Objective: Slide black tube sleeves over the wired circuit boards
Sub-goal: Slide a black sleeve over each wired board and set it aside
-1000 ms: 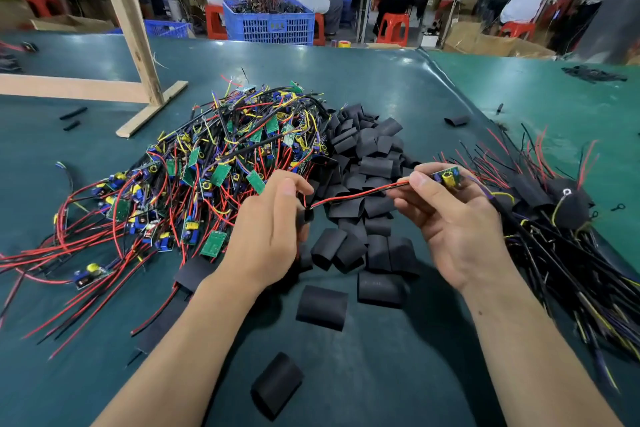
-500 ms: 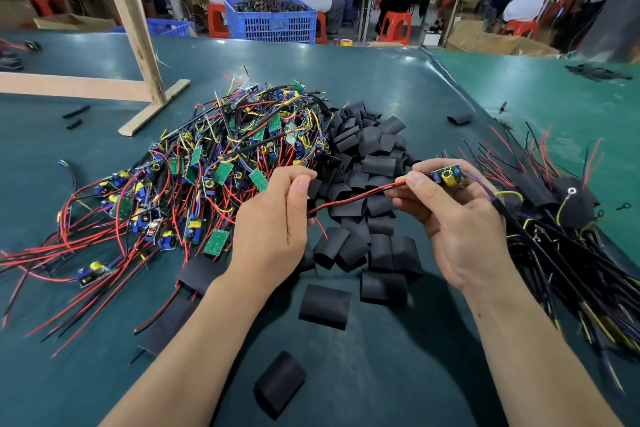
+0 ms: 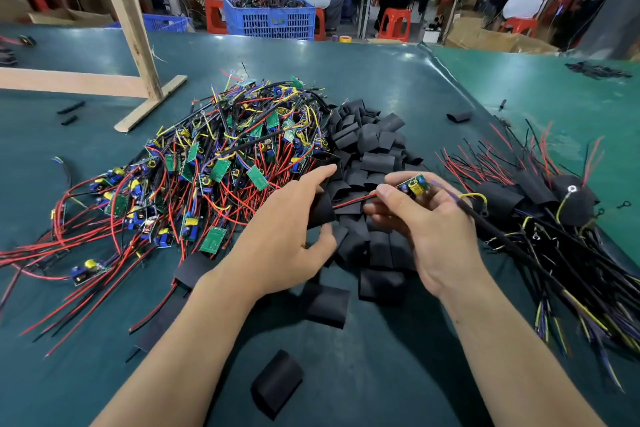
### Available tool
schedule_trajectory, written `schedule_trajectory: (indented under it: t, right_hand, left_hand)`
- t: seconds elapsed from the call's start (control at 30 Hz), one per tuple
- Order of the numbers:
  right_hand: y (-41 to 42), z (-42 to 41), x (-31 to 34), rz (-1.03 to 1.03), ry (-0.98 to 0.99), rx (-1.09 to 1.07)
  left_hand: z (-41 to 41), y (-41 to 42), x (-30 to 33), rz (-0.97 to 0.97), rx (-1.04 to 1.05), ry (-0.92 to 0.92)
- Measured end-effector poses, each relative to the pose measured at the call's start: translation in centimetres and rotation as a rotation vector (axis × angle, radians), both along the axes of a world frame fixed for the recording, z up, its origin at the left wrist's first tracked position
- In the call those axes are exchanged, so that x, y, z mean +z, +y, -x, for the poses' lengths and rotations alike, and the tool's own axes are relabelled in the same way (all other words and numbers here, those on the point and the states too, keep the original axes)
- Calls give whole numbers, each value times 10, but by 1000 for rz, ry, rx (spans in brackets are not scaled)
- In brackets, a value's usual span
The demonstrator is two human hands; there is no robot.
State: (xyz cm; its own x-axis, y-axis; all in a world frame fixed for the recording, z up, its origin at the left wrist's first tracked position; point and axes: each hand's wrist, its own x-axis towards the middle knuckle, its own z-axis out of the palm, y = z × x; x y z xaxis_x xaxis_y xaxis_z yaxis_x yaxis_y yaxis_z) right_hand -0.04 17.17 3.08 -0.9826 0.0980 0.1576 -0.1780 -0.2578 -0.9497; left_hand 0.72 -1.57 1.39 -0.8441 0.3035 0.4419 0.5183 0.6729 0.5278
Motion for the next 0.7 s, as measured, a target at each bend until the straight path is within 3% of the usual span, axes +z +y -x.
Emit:
schedule_trajectory:
  t: [0.13,0.37,0.53,0.7]
  right_hand:
    - [4,0,0,-71,-40,-25]
    - [-7,-4,-9,-273,-132,143]
    - [-8,-3,-12,-228,-266,325]
    - [-11,-3,-16,-310,-209,226]
  left_hand:
    - [2,1,2,54,4,9]
    - [1,4,-4,159,33,206]
    - [4,8,-6,211,-71,49]
    - [8,0,-6,283,31,-18]
